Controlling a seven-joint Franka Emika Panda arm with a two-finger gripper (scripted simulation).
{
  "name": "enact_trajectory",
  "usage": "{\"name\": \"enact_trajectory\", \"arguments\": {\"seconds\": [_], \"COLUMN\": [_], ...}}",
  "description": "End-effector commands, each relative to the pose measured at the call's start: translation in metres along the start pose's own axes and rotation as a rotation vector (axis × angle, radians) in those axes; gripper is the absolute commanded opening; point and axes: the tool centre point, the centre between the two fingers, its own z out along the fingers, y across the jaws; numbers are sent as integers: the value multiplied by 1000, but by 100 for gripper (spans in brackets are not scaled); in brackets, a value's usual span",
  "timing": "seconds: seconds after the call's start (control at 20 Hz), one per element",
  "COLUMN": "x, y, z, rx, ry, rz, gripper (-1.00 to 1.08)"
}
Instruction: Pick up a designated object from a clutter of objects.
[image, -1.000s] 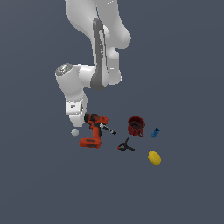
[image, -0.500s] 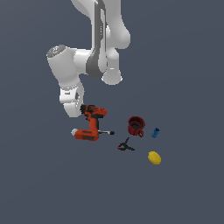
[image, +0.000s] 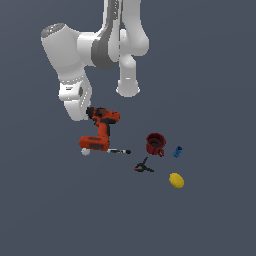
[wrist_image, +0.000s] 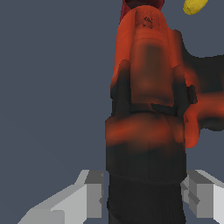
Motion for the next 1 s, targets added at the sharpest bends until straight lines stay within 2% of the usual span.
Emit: {"name": "enact_trajectory", "arguments": {"seconds": [0.0,0.6,0.95], "x": [-1,-4,-8], "y": [0,-8,-11], "z": [-22,-125,-170], "rx": [-8,-8,-6], "ry": [-2,-3,-6], "rz": [-1,0,3], "gripper": [-100,-100,-100]}}
